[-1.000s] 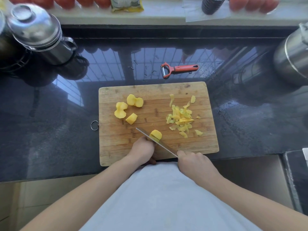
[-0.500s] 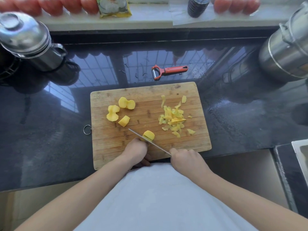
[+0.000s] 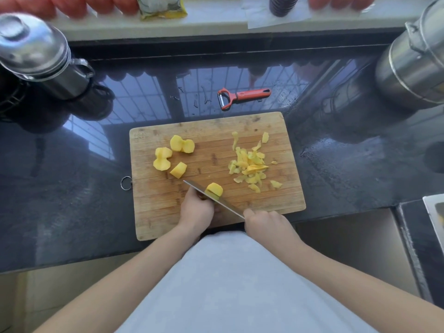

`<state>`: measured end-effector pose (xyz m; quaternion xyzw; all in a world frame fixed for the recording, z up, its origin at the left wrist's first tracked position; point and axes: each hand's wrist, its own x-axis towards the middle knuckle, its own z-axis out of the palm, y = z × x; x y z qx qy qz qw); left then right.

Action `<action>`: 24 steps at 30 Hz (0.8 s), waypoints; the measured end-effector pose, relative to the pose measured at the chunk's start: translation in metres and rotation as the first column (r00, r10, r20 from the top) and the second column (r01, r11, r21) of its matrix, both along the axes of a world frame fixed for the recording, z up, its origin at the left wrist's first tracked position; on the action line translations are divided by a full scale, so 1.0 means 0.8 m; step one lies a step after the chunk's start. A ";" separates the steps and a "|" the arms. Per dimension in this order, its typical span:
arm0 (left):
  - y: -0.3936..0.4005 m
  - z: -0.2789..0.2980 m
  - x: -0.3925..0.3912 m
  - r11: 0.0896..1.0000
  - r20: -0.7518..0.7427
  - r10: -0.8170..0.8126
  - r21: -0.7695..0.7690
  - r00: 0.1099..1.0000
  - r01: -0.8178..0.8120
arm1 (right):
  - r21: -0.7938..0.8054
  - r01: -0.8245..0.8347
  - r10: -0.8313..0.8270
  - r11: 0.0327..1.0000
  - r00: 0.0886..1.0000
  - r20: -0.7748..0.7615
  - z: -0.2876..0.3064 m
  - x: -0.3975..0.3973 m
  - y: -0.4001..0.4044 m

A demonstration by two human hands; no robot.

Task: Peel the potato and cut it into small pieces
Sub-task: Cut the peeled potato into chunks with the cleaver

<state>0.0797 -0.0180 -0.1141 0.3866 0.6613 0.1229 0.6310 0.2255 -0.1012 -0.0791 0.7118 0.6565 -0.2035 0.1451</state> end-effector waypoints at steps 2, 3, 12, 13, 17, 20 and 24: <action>0.002 0.002 -0.001 0.999 0.035 0.037 -0.028 0.999 -0.036 | -0.011 -0.010 0.010 1.000 1.000 -0.025 0.001 0.000 0.003; 0.003 0.003 -0.002 0.999 0.042 0.041 -0.038 0.998 -0.039 | -0.059 -0.004 0.002 0.998 1.000 -0.030 0.000 0.001 0.003; 0.007 0.002 -0.004 0.996 0.030 0.061 -0.066 0.998 -0.059 | -0.083 -0.049 0.050 0.995 0.999 0.009 0.012 0.000 0.001; 0.009 0.001 -0.004 0.995 0.027 0.064 -0.077 0.998 -0.062 | -0.026 -0.061 0.062 0.998 0.998 0.034 0.009 -0.004 0.005; 0.011 0.001 -0.005 0.995 0.029 0.050 -0.082 0.998 -0.047 | -0.069 -0.073 0.072 0.995 0.997 -0.015 0.003 -0.003 0.009; 0.013 -0.005 -0.008 0.997 0.027 0.028 -0.077 0.999 -0.026 | -0.068 -0.040 0.039 0.997 0.999 -0.025 -0.001 0.019 -0.004; 0.016 -0.012 -0.012 0.997 0.009 -0.002 -0.072 1.000 0.003 | -0.080 0.070 -0.083 0.994 0.983 -0.165 -0.002 0.041 0.003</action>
